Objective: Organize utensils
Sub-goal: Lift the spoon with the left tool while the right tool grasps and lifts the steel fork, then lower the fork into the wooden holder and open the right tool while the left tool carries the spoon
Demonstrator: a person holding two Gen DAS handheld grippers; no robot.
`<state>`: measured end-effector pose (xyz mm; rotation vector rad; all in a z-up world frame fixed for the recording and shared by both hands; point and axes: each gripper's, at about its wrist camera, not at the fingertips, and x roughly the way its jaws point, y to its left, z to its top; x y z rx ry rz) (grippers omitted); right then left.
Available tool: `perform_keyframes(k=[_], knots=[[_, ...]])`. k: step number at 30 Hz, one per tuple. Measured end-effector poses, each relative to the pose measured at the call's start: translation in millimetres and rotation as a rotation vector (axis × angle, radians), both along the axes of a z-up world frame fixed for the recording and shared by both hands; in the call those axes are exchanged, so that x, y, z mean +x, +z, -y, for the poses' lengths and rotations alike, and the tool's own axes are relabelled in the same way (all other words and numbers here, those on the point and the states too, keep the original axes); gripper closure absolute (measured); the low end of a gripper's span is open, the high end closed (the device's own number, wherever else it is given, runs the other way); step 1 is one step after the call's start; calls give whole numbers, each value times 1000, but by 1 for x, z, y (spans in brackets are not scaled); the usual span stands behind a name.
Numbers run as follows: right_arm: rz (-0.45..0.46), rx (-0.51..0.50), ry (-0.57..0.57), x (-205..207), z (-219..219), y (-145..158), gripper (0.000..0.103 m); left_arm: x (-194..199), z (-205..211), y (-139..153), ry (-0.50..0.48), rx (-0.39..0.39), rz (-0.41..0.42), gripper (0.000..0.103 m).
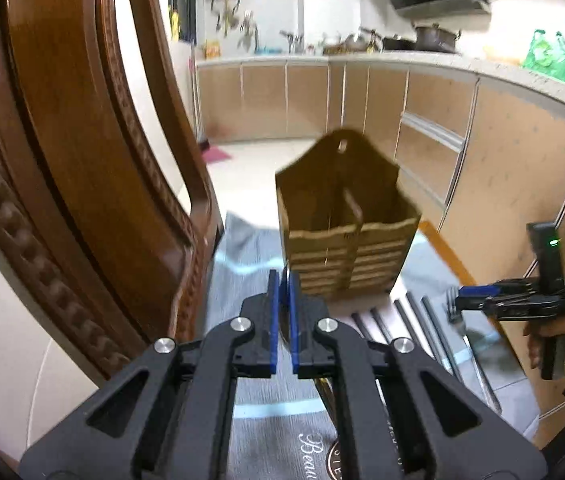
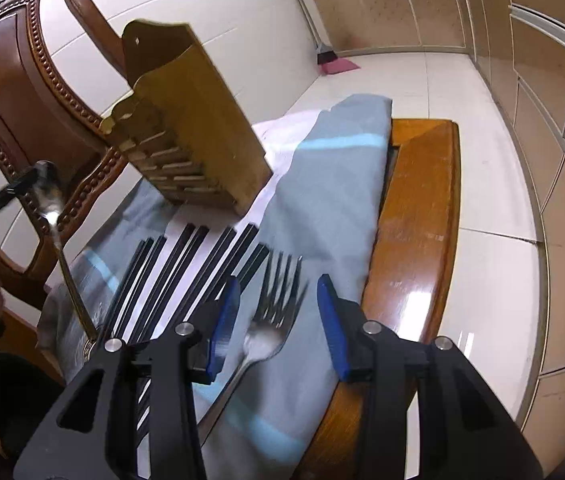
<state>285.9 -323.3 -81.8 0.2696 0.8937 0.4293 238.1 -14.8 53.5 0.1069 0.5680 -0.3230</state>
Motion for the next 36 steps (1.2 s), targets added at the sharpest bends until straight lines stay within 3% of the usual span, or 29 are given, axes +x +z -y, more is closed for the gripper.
perform_keyframes(k=[5, 7, 10, 25, 36], knots=[[-12, 46, 43, 12, -6, -11, 63, -6, -3, 9, -11, -10, 27, 99], [-35, 70, 51, 16, -6, -11, 90, -8, -3, 11, -8, -14, 32, 99], [-34, 84, 84, 12, -9, 0, 100, -11, -8, 15, 2, -17, 55, 99], [180, -54, 71, -44, -39, 76, 100, -22, -27, 36, 7, -81, 124, 99], [261, -149, -77, -96, -53, 109, 100, -20, -32, 38, -6, -125, 103, 99]])
